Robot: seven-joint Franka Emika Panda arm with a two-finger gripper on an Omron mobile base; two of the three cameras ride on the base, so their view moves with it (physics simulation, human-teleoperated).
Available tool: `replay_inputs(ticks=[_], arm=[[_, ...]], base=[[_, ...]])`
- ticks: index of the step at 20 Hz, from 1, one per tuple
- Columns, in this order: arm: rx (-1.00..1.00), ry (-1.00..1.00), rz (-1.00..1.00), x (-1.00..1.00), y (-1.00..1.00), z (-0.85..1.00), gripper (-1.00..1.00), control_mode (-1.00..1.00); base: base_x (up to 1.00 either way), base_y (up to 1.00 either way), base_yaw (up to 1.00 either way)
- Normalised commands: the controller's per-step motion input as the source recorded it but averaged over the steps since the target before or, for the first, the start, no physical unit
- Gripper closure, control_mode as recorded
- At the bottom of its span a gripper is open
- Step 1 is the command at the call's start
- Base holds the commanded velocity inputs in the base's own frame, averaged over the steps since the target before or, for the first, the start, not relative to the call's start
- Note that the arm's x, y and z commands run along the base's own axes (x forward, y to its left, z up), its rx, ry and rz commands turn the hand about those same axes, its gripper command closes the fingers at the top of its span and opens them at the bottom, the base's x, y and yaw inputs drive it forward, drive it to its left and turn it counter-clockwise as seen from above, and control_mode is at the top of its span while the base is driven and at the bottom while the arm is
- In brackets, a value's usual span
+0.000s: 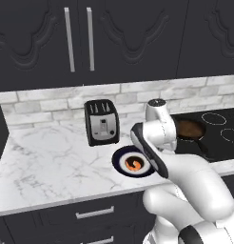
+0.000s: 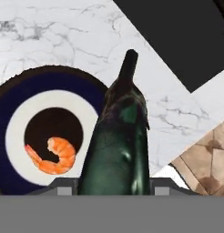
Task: Place the shrimp on the plate and place the eggplant on the same plate.
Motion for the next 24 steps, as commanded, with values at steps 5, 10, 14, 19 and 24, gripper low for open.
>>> replay_inputs(ticks=[5,10,14,19,24], arm=[[0.0,0.0,0.64,0.21,0.0,-0.43,1.0,-1.0],[0.0,0.02,0.54,0.07,-0.09,-0.35,1.0,-1.0],[-0.04,0.06,0.32,0.38,0.03,-0.13,1.0,-1.0],[-0.12,0.14,0.1,0.39,0.17,-0.26,1.0,-1.0],[-0.09,0.14,0.03,0.41,0.05,-0.37,1.0,-1.0]], base=[[0.0,0.0,0.0],[0.0,0.0,0.0],[0.0,0.0,0.0],[0.0,0.0,0.0],[0.0,0.0,0.0]])
